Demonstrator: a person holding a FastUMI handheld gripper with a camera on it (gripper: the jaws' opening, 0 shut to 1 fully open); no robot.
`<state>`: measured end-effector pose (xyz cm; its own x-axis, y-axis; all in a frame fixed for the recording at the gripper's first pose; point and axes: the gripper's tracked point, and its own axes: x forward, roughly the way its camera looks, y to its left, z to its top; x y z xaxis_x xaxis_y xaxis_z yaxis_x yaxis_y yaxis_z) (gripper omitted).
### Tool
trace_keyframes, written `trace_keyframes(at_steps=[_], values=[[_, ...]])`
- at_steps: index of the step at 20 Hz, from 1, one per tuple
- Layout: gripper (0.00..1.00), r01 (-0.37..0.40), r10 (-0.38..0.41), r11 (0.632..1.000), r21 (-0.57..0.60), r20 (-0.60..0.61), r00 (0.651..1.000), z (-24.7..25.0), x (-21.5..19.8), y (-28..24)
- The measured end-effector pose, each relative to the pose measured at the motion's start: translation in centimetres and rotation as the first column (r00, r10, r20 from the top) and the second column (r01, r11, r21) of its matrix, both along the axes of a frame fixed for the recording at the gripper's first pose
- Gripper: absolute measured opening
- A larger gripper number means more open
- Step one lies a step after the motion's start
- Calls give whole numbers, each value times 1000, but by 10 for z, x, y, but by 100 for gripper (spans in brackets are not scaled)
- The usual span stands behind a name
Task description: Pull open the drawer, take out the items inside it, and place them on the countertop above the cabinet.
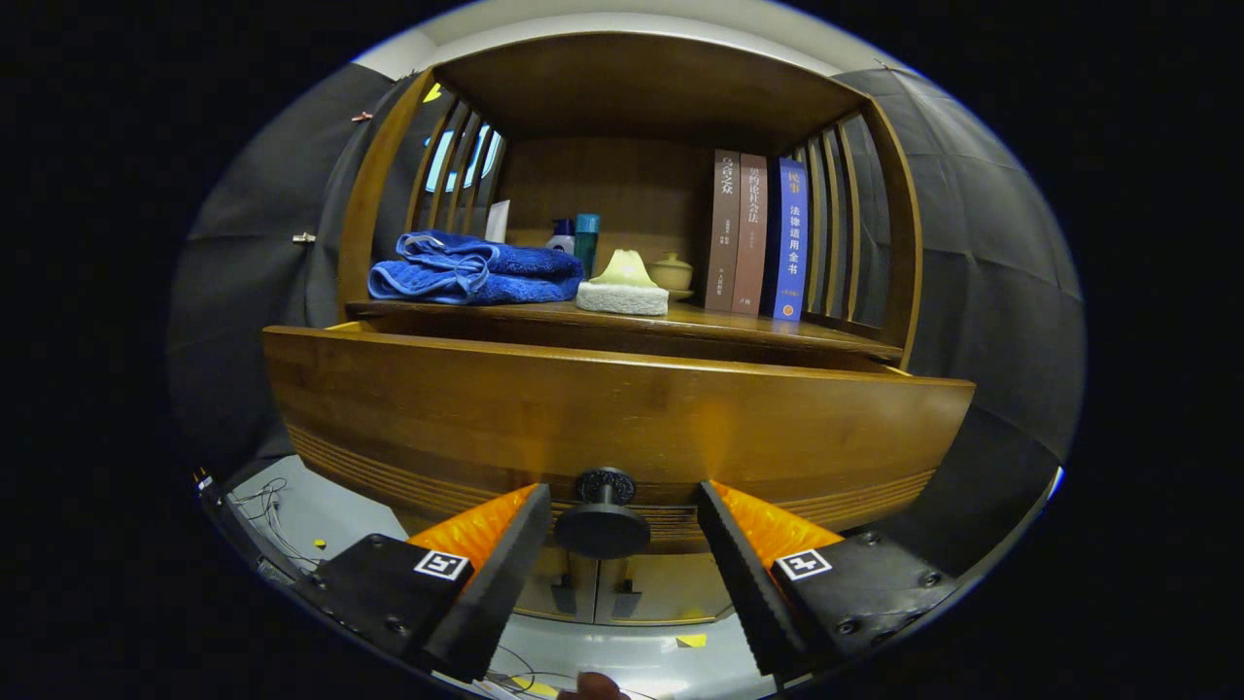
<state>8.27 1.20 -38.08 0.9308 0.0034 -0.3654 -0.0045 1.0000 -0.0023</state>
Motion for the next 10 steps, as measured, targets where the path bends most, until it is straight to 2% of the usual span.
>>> trace_keyframes(at_steps=[10], values=[[99, 0, 0, 1000, 10, -3, 1000, -6, 33, 0]])
